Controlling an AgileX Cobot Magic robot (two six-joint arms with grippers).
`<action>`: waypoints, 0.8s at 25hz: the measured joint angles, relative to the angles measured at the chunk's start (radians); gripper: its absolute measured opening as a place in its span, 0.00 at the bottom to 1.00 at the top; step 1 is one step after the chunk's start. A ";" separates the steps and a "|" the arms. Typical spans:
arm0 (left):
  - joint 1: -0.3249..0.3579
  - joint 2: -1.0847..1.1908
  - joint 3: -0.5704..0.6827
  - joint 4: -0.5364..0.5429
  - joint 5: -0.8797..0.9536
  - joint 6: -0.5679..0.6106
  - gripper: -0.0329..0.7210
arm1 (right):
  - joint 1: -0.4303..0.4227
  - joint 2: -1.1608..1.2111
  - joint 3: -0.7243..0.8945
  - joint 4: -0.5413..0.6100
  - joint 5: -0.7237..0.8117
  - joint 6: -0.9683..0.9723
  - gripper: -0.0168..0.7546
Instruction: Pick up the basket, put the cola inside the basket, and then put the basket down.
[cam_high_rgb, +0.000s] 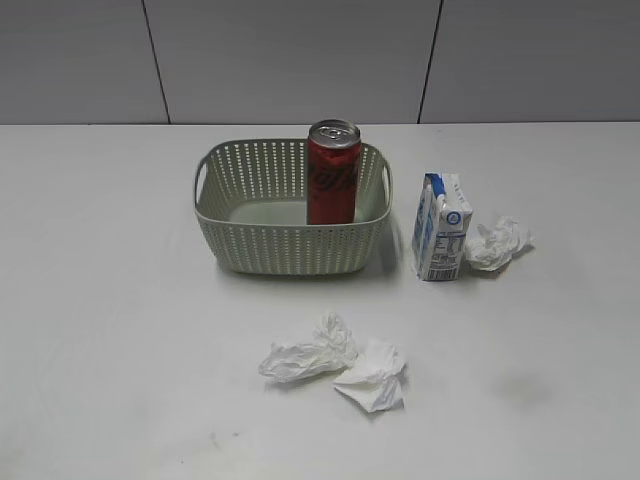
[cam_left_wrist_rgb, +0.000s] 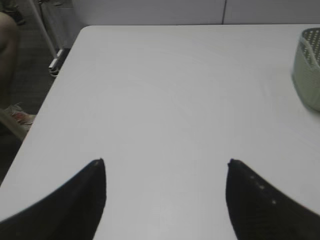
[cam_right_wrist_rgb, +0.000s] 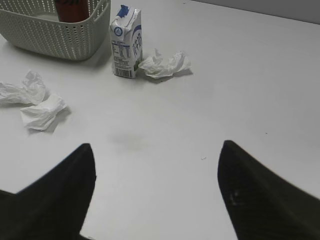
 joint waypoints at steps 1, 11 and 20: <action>0.032 0.000 0.000 0.000 0.000 0.001 0.80 | 0.000 0.000 0.000 0.000 0.000 0.000 0.79; 0.132 0.000 0.000 0.000 0.000 0.001 0.80 | 0.000 0.000 0.001 -0.007 0.000 0.010 0.79; 0.090 0.000 0.000 -0.001 0.000 0.002 0.80 | 0.000 0.000 0.001 -0.086 -0.002 0.145 0.79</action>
